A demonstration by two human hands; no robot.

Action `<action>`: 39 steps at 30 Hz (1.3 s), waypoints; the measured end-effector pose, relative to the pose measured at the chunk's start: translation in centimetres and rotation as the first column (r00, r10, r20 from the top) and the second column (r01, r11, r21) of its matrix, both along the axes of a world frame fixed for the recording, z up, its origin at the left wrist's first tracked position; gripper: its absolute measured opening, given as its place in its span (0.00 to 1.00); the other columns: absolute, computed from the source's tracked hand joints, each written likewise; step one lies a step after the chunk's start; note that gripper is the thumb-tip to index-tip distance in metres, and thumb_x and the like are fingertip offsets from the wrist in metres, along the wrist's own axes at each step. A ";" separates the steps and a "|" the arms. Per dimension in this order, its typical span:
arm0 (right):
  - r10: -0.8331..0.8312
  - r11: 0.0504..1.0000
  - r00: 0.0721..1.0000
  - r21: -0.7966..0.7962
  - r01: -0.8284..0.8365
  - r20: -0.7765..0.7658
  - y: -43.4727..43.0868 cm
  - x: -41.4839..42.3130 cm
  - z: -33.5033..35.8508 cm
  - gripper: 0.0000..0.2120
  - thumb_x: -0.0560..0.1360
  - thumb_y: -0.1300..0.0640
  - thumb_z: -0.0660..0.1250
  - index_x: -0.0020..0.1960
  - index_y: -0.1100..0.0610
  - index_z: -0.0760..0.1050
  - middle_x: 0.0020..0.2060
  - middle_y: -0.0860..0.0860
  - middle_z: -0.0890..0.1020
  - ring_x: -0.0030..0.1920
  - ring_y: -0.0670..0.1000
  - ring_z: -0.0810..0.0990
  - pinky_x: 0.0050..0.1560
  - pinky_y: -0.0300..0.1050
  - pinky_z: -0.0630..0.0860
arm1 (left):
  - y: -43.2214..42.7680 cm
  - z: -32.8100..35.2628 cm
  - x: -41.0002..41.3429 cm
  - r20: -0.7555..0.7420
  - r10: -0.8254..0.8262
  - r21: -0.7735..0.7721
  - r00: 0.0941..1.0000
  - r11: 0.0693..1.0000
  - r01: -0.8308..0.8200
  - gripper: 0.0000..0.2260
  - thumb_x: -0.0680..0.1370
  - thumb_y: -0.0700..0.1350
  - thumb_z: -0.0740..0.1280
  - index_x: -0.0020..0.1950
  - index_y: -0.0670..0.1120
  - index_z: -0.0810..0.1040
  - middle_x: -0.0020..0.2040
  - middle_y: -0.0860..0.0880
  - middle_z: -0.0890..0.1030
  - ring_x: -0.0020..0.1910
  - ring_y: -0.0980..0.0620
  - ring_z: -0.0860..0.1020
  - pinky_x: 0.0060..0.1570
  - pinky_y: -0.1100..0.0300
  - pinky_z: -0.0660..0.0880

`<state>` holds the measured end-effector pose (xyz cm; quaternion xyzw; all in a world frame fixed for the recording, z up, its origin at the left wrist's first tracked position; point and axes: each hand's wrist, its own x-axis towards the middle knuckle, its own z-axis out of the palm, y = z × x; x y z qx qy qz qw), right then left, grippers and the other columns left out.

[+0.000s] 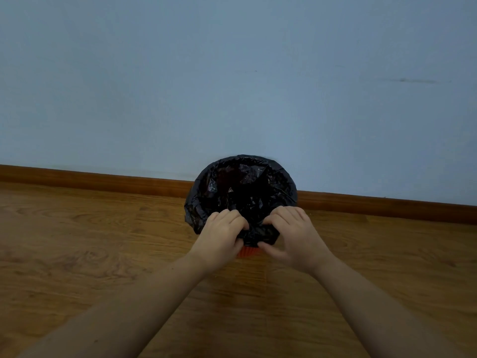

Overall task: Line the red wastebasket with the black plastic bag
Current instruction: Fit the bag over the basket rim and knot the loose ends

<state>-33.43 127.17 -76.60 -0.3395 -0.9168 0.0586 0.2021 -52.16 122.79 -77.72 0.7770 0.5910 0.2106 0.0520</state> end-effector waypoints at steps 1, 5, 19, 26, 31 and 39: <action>-0.002 1.000 1.000 0.026 0.001 0.008 0.1 0.2 0.0 0.14 0.69 0.48 0.67 0.48 0.56 0.75 0.43 0.51 0.78 0.47 0.51 0.76 0.54 0.45 0.69 | 0.0 0.0 -0.1 0.003 0.003 -0.003 1.000 1.000 -0.003 0.10 0.69 0.36 0.65 0.49 0.43 0.76 0.46 0.48 0.77 0.48 0.48 0.73 0.48 0.60 0.62; -0.005 0.994 1.000 0.108 0.002 0.026 0.5 0.1 -0.3 0.10 0.66 0.55 0.71 0.45 0.57 0.76 0.41 0.52 0.79 0.44 0.53 0.78 0.51 0.46 0.72 | -0.2 -0.2 -0.6 -0.006 -0.002 -0.021 1.000 1.000 0.001 0.10 0.70 0.35 0.63 0.50 0.44 0.74 0.48 0.48 0.76 0.49 0.48 0.72 0.49 0.59 0.63; -0.029 0.999 0.998 0.018 0.030 -0.055 -0.4 -1.9 -0.1 0.07 0.67 0.59 0.72 0.40 0.59 0.75 0.36 0.53 0.77 0.37 0.54 0.75 0.39 0.47 0.72 | -0.1 0.1 0.4 -0.030 -0.025 -0.001 0.999 1.000 0.025 0.09 0.74 0.47 0.64 0.52 0.48 0.73 0.49 0.51 0.74 0.49 0.51 0.70 0.49 0.62 0.59; 0.010 0.997 1.000 0.072 -0.011 0.009 0.1 -0.4 0.2 0.13 0.67 0.50 0.69 0.47 0.57 0.76 0.42 0.51 0.79 0.45 0.52 0.77 0.51 0.45 0.69 | -0.2 0.2 -0.4 0.011 -0.002 -0.038 1.000 0.999 0.002 0.07 0.72 0.39 0.64 0.49 0.46 0.75 0.46 0.50 0.76 0.48 0.50 0.72 0.49 0.60 0.62; -0.008 0.995 1.000 0.103 0.007 0.002 0.6 0.1 0.3 0.10 0.65 0.56 0.73 0.43 0.57 0.78 0.40 0.51 0.80 0.44 0.53 0.79 0.49 0.47 0.72 | -0.3 0.0 -0.8 0.077 0.018 -0.064 0.997 0.998 -0.013 0.08 0.72 0.37 0.64 0.49 0.47 0.75 0.46 0.50 0.76 0.48 0.50 0.71 0.48 0.61 0.61; -0.016 0.999 1.000 0.035 0.017 -0.025 0.2 -0.9 0.1 0.09 0.64 0.57 0.76 0.39 0.57 0.76 0.35 0.51 0.78 0.37 0.51 0.75 0.41 0.45 0.71 | -0.3 0.2 -1.3 0.024 0.010 -0.045 1.000 0.999 -0.009 0.09 0.71 0.36 0.64 0.50 0.45 0.74 0.48 0.49 0.77 0.49 0.48 0.71 0.50 0.60 0.62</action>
